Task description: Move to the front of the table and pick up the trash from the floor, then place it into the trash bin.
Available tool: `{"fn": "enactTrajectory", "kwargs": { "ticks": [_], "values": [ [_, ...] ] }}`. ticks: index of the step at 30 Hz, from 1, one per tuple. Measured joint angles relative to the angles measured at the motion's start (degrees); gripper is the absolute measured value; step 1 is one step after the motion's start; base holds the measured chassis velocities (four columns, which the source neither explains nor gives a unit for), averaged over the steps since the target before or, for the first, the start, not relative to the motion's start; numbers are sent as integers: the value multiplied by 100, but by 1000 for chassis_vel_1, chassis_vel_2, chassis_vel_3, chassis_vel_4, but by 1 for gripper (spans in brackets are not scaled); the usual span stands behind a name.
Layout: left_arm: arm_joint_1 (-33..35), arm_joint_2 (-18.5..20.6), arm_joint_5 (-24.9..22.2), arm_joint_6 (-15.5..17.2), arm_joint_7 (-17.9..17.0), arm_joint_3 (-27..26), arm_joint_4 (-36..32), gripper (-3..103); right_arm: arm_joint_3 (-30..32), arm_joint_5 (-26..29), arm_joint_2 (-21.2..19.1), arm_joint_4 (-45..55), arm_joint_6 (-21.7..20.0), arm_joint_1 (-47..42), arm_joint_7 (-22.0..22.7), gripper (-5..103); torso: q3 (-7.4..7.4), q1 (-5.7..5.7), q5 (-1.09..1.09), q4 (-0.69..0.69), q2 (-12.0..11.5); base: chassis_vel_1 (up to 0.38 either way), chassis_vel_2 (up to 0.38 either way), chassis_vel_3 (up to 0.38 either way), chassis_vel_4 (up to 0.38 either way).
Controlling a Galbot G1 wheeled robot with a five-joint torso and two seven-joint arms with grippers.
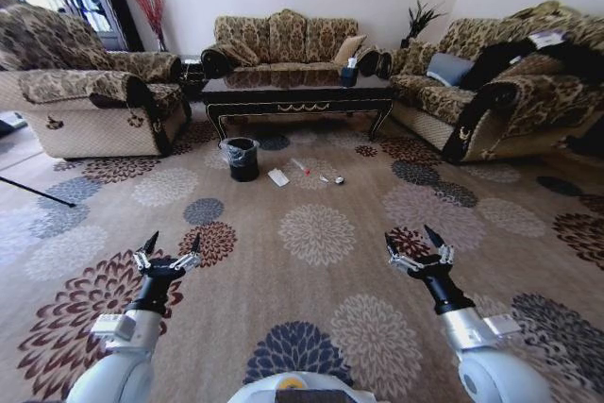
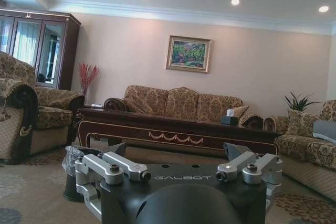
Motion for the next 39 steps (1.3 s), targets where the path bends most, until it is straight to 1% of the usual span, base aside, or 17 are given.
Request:
{"fn": "enactTrajectory", "kwargs": {
  "ticks": [5,9,13,22,32,39],
  "values": [
    [104,-89,44,-23,7,3,-71,100,-15,38,-55,-6,0,27,-18,100,7,2,0,-1,6,-104,106,115,-82],
    [221,-142,147,-117,8,-15,-83,100,-70,46,-56,-45,10,82,-47,100,13,4,1,1,12,-151,175,162,-154],
    [280,-161,172,-135,8,-50,-124,100,-98,43,-54,-58,20,126,-83,100,16,6,-2,0,15,-168,171,164,-169],
    [415,-238,230,-173,8,-95,-223,100,-129,43,-99,-84,23,217,-115,100,20,5,0,0,22,-159,131,166,-133],
    [412,-283,246,-204,7,-102,-215,100,-170,-27,-68,-162,29,251,-155,100,24,5,1,0,27,-154,163,161,-160],
    [343,-270,238,-205,7,-104,-165,100,-187,-58,-35,-197,44,250,-160,100,26,5,-1,-1,29,-258,247,245,-241]
  ]
}}
